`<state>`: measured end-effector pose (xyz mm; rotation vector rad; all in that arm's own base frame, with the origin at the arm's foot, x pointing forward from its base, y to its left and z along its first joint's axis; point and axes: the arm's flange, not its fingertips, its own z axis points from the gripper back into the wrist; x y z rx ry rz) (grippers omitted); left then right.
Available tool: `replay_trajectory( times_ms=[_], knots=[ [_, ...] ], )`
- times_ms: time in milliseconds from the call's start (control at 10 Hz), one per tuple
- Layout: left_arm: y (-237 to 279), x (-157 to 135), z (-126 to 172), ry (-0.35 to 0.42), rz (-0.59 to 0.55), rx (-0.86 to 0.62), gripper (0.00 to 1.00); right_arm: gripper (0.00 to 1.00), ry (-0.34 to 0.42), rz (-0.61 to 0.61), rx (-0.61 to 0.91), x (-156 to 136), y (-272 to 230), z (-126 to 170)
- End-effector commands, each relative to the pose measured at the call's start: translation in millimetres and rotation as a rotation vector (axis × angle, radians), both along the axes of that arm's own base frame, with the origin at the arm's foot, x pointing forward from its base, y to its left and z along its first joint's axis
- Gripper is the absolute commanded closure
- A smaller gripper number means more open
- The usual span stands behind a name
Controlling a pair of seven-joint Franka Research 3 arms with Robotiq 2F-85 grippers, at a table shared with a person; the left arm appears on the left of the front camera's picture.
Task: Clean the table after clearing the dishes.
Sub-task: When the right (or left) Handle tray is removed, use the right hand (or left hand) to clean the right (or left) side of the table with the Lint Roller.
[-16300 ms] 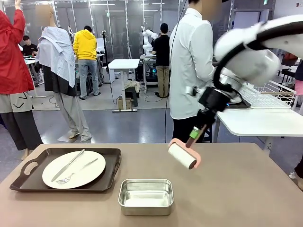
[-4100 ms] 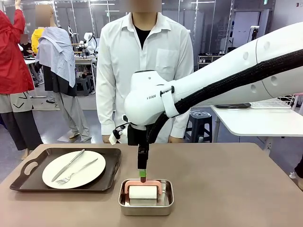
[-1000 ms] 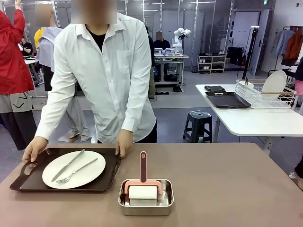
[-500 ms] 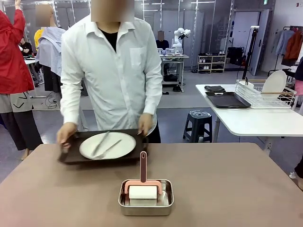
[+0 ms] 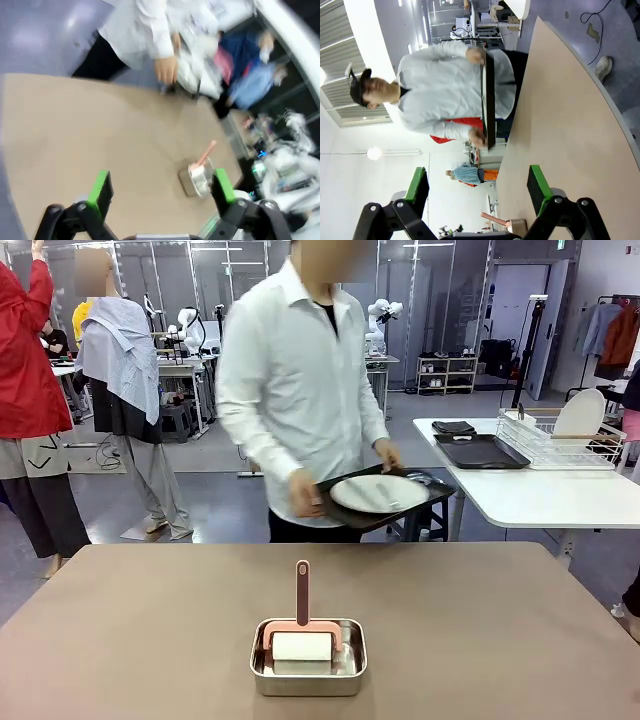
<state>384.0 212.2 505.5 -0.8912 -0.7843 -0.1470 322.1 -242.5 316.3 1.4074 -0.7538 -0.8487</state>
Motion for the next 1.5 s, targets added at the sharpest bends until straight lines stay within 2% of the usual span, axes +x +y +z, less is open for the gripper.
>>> replay_trajectory(
  times_ms=[0,100,300,600,700,900,1100,1400],
  knots=[
    [-93.4,44.4,56.0,-0.107,-0.233,0.294,0.00,0.00,-0.004,0.010,-0.009,-3.0,2.3,4.4],
    [-153.7,60.3,71.1,-0.129,-0.382,0.403,0.00,0.00,-0.004,0.010,-0.009,-3.0,2.3,4.4],
    [-275.9,62.3,75.0,-0.230,-0.725,0.632,0.00,0.00,-0.004,0.010,-0.009,-3.0,2.3,4.4],
    [-395.9,43.0,41.1,-0.317,-1.051,0.884,0.00,0.00,-0.004,0.010,-0.009,-3.0,2.3,4.4],
    [-424.5,42.2,22.8,-0.302,-1.144,0.902,0.00,0.00,-0.004,0.010,-0.009,-3.0,2.3,4.4],
    [-458.5,47.6,-0.3,-0.293,-1.228,0.920,0.00,0.00,-0.004,0.010,-0.009,-3.0,2.3,4.4],
    [-483.6,62.8,-11.0,-0.270,-1.258,0.938,0.00,0.00,-0.004,0.010,-0.009,-3.0,2.3,4.4],
    [-515.8,98.3,-21.2,-0.174,-1.279,0.940,0.00,0.00,-0.004,0.010,-0.009,-3.0,2.3,4.4]
  ],
)
